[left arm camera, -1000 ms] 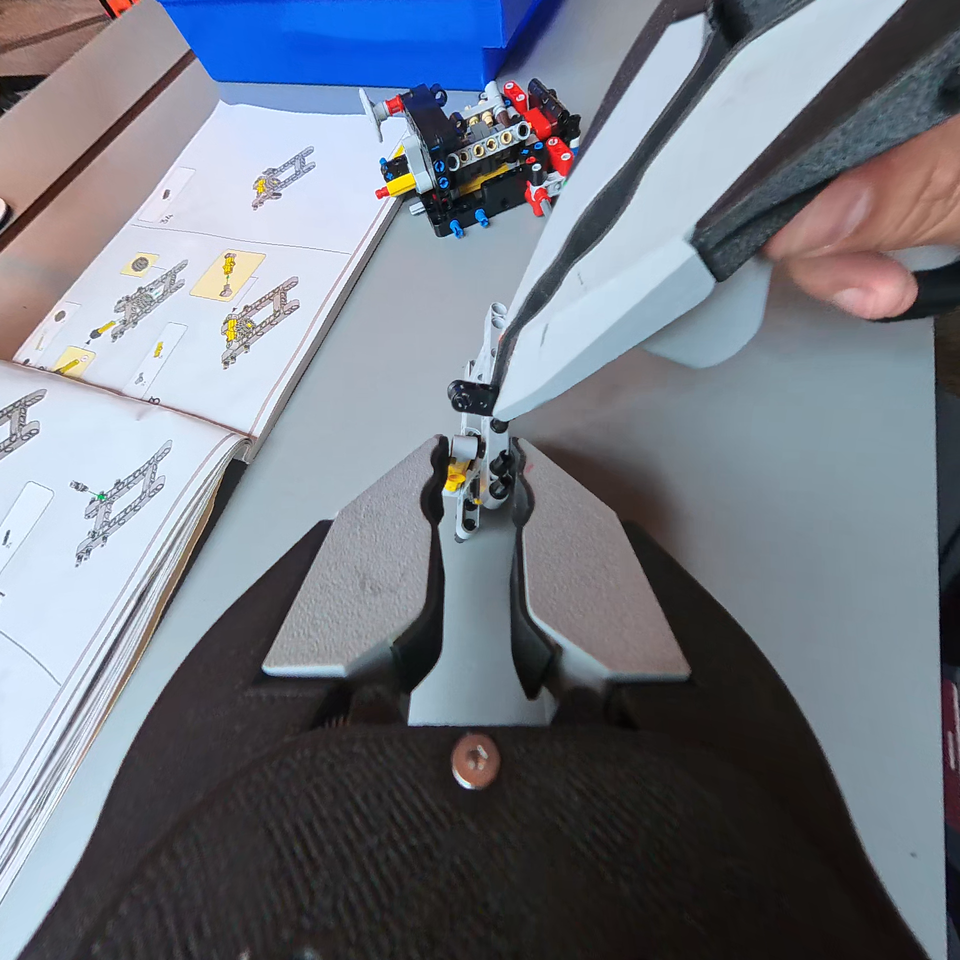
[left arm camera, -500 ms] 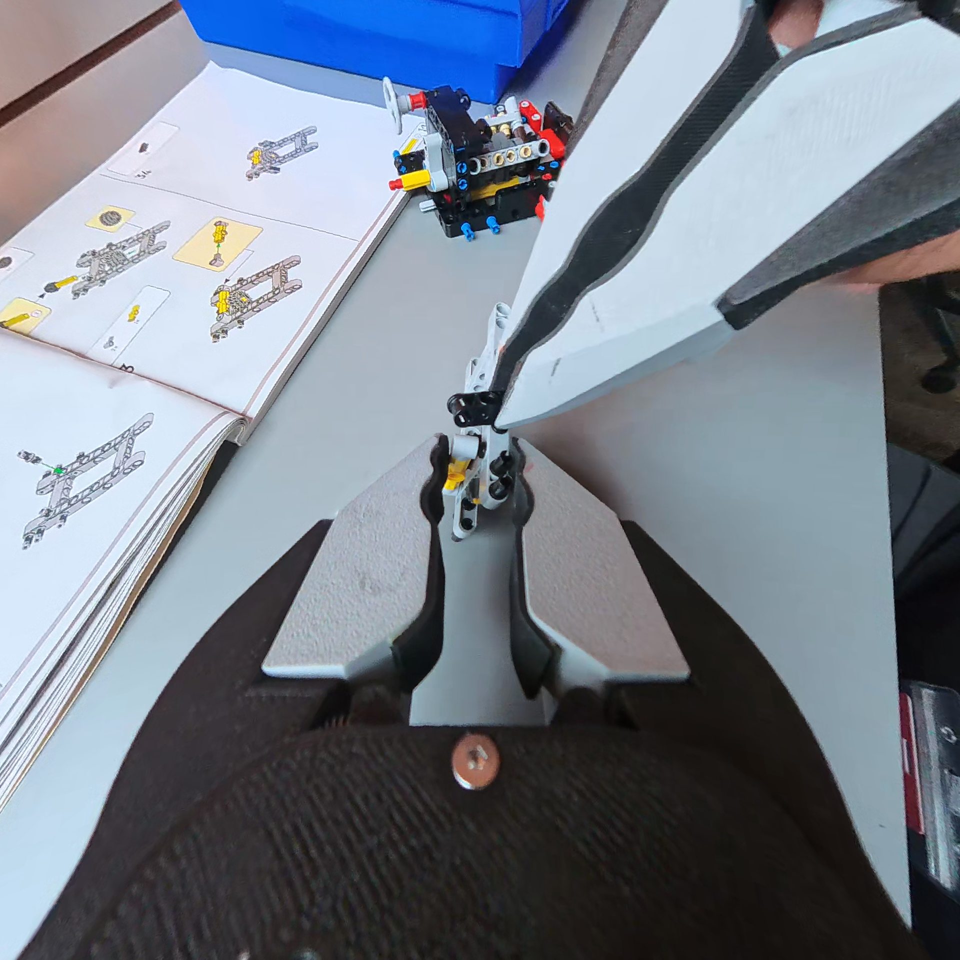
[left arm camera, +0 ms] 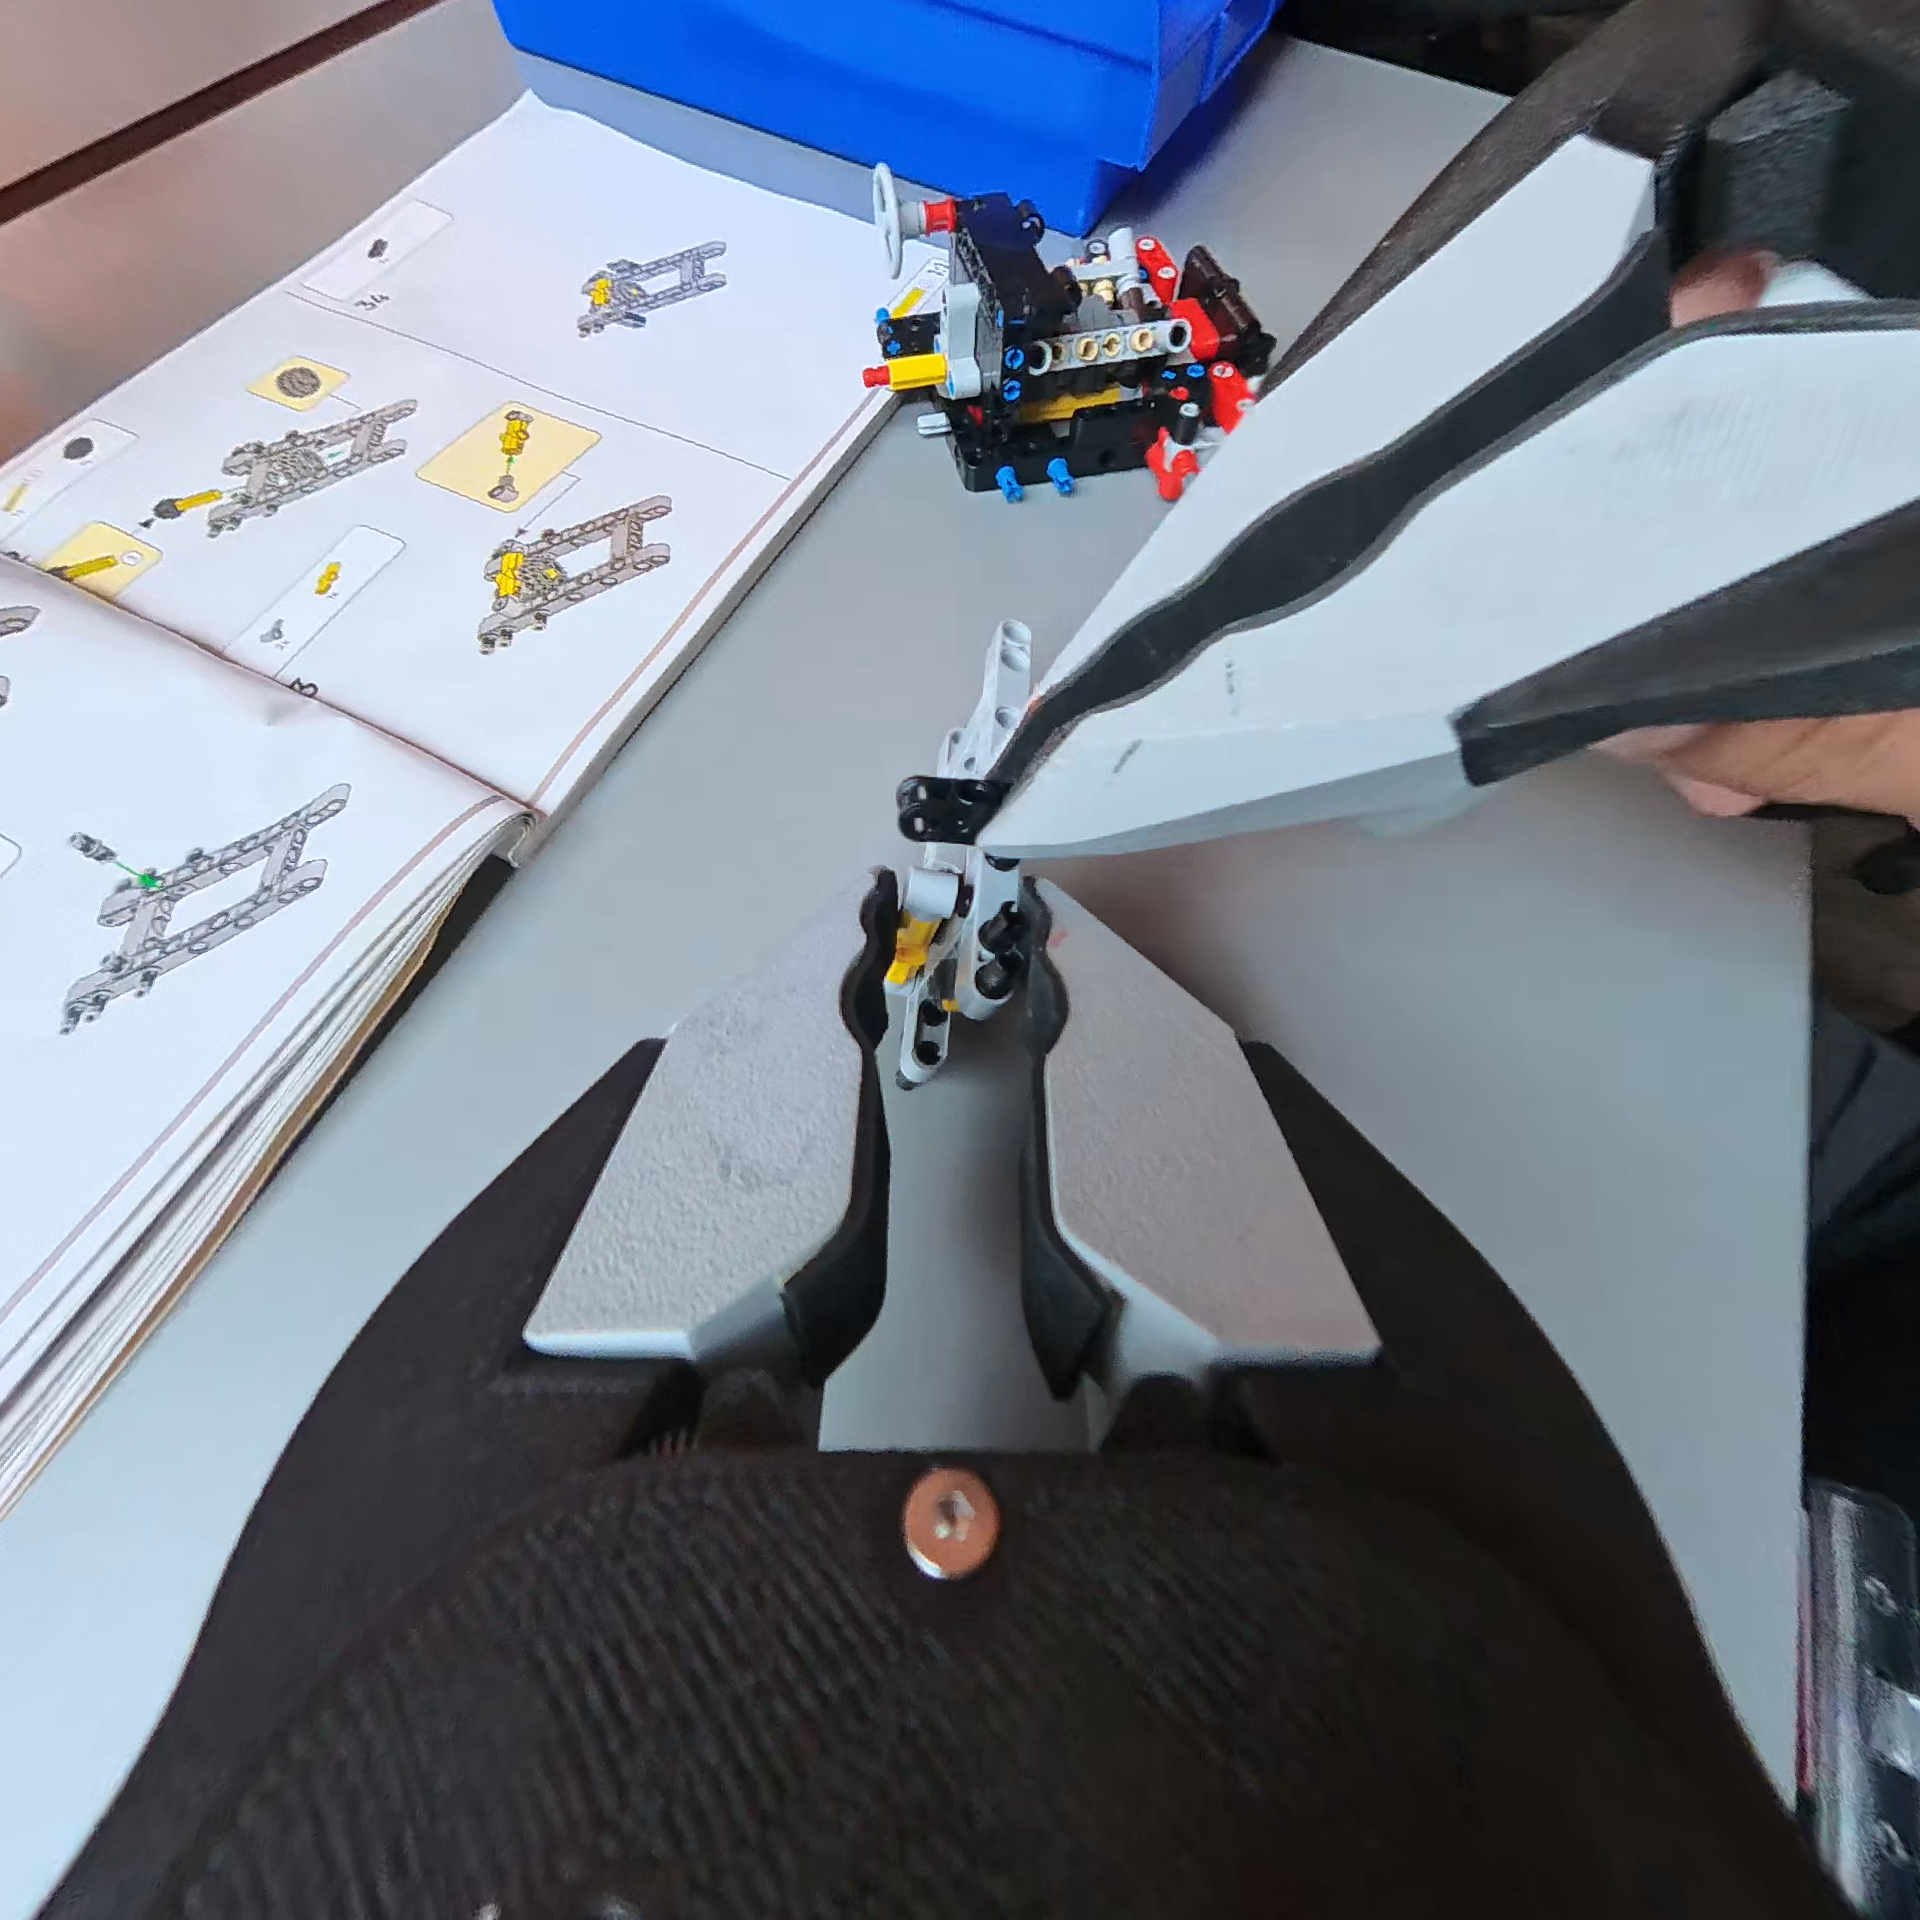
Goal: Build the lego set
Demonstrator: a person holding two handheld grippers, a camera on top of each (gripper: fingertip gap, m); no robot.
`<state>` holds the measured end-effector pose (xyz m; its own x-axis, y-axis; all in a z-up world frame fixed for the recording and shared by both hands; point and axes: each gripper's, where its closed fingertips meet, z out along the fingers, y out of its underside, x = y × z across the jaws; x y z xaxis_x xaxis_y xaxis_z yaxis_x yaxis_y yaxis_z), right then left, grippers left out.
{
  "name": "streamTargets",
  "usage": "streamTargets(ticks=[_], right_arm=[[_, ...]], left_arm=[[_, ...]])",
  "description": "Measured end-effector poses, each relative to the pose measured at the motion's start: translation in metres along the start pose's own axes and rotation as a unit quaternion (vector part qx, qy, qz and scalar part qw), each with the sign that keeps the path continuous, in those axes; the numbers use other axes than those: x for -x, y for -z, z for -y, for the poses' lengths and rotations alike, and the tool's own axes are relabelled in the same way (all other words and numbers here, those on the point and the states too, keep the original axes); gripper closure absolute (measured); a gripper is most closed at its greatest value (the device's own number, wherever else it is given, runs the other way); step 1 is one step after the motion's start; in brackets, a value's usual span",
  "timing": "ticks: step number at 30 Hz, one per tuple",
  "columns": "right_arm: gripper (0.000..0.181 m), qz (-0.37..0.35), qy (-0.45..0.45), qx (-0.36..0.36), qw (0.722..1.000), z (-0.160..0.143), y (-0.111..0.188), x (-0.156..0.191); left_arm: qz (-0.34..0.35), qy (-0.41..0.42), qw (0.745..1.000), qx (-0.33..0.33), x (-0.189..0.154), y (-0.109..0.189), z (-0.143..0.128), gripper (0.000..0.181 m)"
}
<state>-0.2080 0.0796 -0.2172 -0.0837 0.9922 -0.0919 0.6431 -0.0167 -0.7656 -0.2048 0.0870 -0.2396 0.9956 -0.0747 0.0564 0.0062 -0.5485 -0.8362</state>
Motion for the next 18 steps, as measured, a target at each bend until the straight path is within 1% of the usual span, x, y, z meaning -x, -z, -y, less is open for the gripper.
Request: streamTargets(ticks=[3,8,14,16,18], right_arm=[[0.177,-0.014,-0.004,-0.015,1.000,0.004,-0.005,-0.001],[0.177,-0.030,0.000,-0.054,0.998,0.009,-0.009,0.000],[0.176,-0.012,-0.033,-0.099,0.995,0.010,-0.009,0.000],[0.176,-0.017,-0.017,-0.103,0.994,0.011,-0.010,0.001],[0.177,-0.019,0.021,-0.097,0.995,0.011,-0.009,0.001]], left_arm=[[0.017,0.009,1.000,0.000,0.005,0.000,0.000,0.162],[0.007,0.043,0.999,-0.005,0.010,0.001,0.000,0.162],[0.003,0.049,0.999,-0.006,0.010,0.001,0.000,0.162],[0.005,0.052,0.999,-0.007,0.011,0.002,0.000,0.162],[0.004,0.050,0.999,-0.007,0.011,0.002,0.000,0.161]])
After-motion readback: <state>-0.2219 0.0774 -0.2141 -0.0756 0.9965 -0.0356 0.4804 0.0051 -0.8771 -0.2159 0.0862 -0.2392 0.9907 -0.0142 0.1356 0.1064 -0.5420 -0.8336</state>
